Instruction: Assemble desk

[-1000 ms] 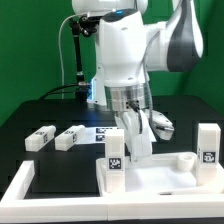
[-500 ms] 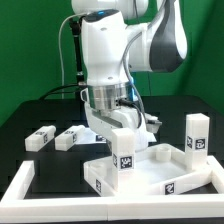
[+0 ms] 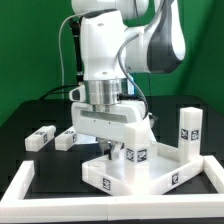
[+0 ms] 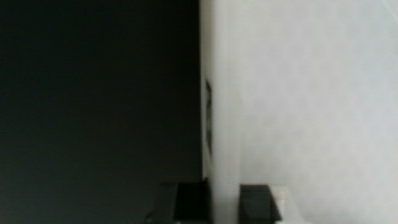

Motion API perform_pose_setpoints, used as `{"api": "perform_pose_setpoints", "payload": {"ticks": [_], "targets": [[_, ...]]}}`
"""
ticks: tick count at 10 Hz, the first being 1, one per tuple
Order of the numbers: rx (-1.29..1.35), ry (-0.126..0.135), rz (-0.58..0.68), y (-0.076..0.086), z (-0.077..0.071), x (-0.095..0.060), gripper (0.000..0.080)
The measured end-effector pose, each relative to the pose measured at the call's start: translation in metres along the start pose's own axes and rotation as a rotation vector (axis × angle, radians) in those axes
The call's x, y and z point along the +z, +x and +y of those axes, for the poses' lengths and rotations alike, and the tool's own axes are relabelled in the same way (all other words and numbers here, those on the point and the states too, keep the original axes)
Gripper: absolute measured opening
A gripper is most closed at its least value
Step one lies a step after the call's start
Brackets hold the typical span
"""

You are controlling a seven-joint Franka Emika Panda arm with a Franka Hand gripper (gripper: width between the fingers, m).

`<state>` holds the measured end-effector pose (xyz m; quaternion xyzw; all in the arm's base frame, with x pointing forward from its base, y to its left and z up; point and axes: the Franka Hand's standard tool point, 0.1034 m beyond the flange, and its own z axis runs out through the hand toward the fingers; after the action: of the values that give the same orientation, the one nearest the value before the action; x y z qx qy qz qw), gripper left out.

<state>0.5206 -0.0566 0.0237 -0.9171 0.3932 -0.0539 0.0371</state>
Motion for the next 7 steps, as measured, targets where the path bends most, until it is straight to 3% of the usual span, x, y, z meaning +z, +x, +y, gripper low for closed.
{"api": "perform_pose_setpoints", "payload": {"ticks": [2,5,7], "targets": [[-0.338,-0.023,0.007,0.001,-0.008,-0.001,0.0058],[-0.553,-0.030,0.001,0.006,-0.003,0.000,0.0058],[-0.877,-0.024,0.010,0.038,-0.012,-0.001,0.0058]]}}
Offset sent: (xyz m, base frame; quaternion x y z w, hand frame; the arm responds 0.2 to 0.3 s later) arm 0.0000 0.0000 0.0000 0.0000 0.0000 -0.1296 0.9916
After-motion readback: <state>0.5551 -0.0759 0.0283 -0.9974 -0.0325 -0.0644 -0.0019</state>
